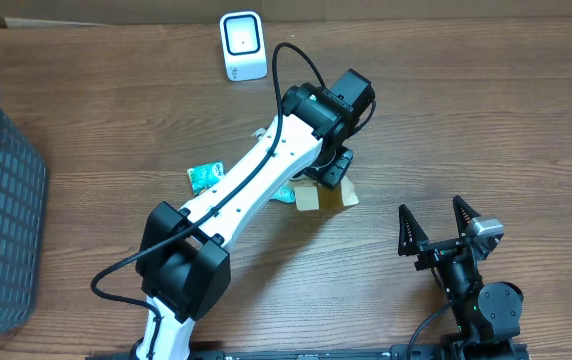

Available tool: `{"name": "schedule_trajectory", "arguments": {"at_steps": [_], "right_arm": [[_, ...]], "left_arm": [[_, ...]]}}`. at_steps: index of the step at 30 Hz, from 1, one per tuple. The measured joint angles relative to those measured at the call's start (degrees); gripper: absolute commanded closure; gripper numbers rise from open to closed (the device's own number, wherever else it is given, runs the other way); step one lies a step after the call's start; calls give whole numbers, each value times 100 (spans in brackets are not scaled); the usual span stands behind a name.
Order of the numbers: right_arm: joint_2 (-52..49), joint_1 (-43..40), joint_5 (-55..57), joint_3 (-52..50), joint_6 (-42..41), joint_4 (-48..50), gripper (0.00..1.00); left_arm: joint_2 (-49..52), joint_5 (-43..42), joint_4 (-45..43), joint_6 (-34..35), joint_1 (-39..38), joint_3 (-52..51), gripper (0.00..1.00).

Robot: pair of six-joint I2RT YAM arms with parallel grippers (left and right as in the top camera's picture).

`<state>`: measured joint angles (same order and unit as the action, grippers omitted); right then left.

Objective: Scan the item barcode
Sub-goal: 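Carry the Pantree bag right and drop it beside the teal pack, then move the left gripper back into the basket toward the bottle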

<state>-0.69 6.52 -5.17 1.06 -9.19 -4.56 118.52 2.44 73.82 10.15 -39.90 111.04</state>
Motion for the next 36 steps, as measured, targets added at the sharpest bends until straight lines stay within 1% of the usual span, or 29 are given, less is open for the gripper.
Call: {"name": "schedule_trajectory", "arguments": {"at_steps": [3, 5, 11, 16, 20, 25, 27, 30, 33, 35, 36], "right_arm": [[0, 0, 2, 0, 0, 0, 0], [0, 0, 2, 0, 0, 0, 0], [0, 0, 0, 0, 0, 0, 0], [0, 0, 0, 0, 2, -2, 0], [0, 0, 2, 0, 0, 0, 0], [0, 0, 2, 0, 0, 0, 0], [0, 0, 2, 0, -2, 0, 0], [0, 0, 2, 0, -2, 0, 0], [0, 0, 2, 0, 0, 2, 0], [0, 0, 0, 0, 0, 2, 0], [0, 0, 0, 0, -2, 2, 0]], "left_arm": [[0, 0, 256, 39, 162, 227, 47], [0, -2, 459, 50, 348, 542, 48], [-42, 2, 1309, 63, 1180, 1987, 47], [-422, 37, 1858, 63, 2085, 2896, 44], [-986, 92, 2116, 83, 3036, 3320, 40], [-1635, 142, 2260, 214, 4892, 3418, 39], [-1731, 199, 2269, 323, 5639, 3432, 37], [-1735, 199, 2269, 568, 6494, 3427, 34], [-1735, 201, 2251, 802, 7213, 3300, 28], [-1738, 214, 2177, 894, 7578, 3136, 14], [-1738, 216, 2103, 918, 7761, 2983, 14]]}}
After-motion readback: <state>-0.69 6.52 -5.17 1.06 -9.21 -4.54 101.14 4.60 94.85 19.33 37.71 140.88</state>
